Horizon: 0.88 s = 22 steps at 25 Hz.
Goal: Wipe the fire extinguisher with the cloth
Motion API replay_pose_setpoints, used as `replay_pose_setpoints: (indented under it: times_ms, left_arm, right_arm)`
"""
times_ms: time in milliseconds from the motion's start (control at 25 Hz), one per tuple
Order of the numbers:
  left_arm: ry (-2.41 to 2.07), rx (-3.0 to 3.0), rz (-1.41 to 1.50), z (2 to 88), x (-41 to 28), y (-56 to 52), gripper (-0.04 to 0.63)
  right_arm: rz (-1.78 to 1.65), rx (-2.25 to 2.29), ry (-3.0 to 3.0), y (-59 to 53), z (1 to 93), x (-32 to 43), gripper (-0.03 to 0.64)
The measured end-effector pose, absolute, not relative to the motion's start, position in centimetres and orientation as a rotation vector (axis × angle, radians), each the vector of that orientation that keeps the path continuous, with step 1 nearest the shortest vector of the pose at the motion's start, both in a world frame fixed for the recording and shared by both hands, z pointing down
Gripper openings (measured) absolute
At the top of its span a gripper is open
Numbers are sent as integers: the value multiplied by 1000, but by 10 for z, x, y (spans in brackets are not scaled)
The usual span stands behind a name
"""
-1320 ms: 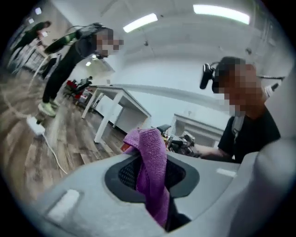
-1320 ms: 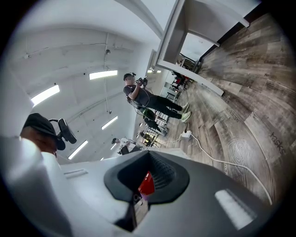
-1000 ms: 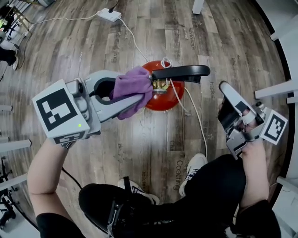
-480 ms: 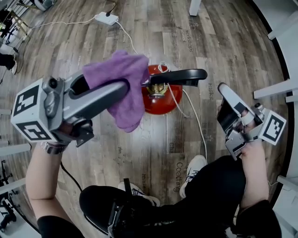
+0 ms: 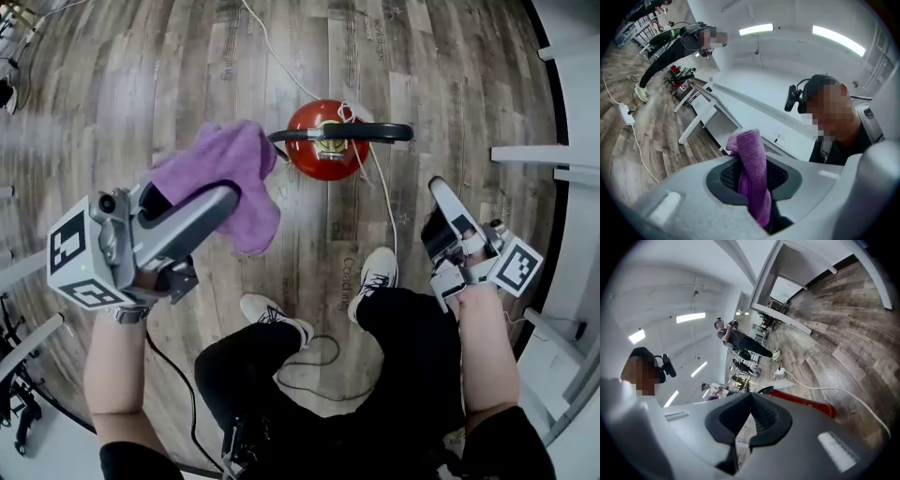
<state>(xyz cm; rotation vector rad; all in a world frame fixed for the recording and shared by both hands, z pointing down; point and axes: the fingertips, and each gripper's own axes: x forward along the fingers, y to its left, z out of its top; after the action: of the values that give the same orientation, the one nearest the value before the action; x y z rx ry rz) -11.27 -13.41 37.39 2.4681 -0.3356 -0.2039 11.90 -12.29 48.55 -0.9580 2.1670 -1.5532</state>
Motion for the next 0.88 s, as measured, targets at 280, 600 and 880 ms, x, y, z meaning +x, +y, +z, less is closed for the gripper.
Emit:
replay_pose_setpoints:
  times_ms: [280, 600, 880]
  left_arm:
    - [-328, 2241, -145, 299, -94, -52, 72]
    - [-101, 2057, -163, 167, -69, 26, 72]
    - [20, 2074, -252, 59, -91, 53, 74]
  right_arm:
    - [-1746, -908, 2235, -59, 352, 78, 2]
    - [-1832, -890, 2301, -7, 184, 24, 2]
    - [-1621, -930, 2255, 22, 75, -26, 2]
